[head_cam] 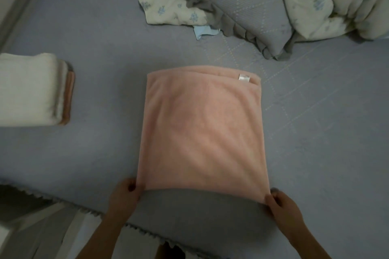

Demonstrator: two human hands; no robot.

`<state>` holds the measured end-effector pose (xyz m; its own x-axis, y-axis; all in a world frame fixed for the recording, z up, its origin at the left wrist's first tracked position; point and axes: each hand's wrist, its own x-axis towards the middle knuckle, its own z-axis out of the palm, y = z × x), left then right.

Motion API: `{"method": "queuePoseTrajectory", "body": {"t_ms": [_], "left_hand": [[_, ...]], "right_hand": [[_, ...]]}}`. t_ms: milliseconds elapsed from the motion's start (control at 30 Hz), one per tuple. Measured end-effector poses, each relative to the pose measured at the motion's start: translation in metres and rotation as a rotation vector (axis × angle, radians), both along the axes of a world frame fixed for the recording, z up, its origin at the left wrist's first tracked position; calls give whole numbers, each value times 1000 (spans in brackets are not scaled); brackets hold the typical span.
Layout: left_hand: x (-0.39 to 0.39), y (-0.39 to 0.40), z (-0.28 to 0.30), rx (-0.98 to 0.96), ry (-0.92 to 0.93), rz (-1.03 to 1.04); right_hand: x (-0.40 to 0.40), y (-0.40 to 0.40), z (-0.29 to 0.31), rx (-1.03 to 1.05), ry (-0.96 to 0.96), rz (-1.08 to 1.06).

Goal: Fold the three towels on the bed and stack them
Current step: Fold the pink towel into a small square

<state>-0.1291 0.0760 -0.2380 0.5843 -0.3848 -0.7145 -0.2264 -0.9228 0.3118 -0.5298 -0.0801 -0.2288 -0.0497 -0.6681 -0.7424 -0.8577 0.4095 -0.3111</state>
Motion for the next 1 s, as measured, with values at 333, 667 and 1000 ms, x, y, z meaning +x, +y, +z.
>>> {"method": "queuePoseTrajectory", "body": {"t_ms": [333,667,1000], "left_hand": [[-17,-25,13,-160,-53,142],[70,-202,3,-399,-196,139],[84,-221,-13,-408,-278,90]], "right_hand": [[46,-22,19,-210,2,-221],[137,-194,0,-366,-182,-322],[145,-230,-22,-561,-122,-153]]}}
